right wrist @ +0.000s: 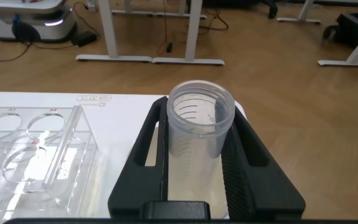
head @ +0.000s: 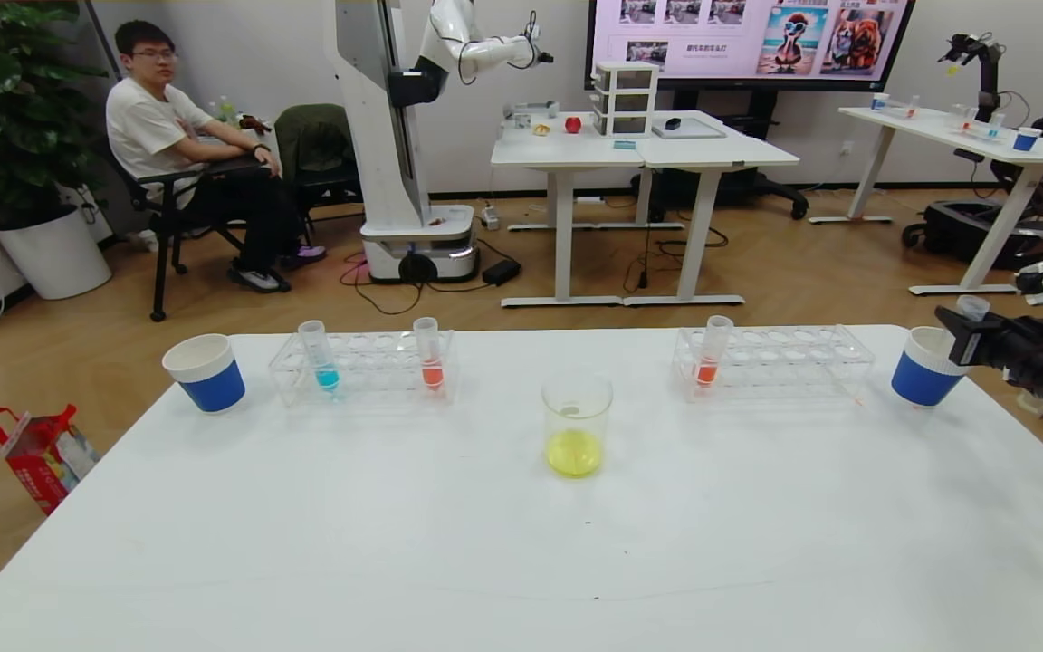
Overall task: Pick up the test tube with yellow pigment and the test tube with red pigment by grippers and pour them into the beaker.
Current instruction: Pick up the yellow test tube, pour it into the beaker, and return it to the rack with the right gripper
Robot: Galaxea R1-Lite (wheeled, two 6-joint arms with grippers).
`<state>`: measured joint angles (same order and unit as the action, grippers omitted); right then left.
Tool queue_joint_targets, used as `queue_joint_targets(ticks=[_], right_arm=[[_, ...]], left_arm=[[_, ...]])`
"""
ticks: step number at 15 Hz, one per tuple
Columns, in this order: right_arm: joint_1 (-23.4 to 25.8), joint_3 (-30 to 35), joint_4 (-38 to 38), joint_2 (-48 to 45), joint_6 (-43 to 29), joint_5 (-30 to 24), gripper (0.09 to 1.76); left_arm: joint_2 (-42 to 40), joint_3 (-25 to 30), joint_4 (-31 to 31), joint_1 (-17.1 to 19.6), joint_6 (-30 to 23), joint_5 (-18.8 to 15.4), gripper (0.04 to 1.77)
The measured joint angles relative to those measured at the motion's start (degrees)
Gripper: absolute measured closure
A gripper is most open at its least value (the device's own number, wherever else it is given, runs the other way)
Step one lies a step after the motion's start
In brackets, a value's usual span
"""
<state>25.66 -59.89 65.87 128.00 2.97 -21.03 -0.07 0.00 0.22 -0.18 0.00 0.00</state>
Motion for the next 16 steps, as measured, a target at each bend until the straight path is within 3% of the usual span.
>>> queue_joint_targets(ticks=[16], right_arm=[[0.5,0.9,4.4,1.6,0.0,-0.3,1.35]], left_arm=[[0.0,0.0,0.0,0.0,0.0,0.0,0.06]])
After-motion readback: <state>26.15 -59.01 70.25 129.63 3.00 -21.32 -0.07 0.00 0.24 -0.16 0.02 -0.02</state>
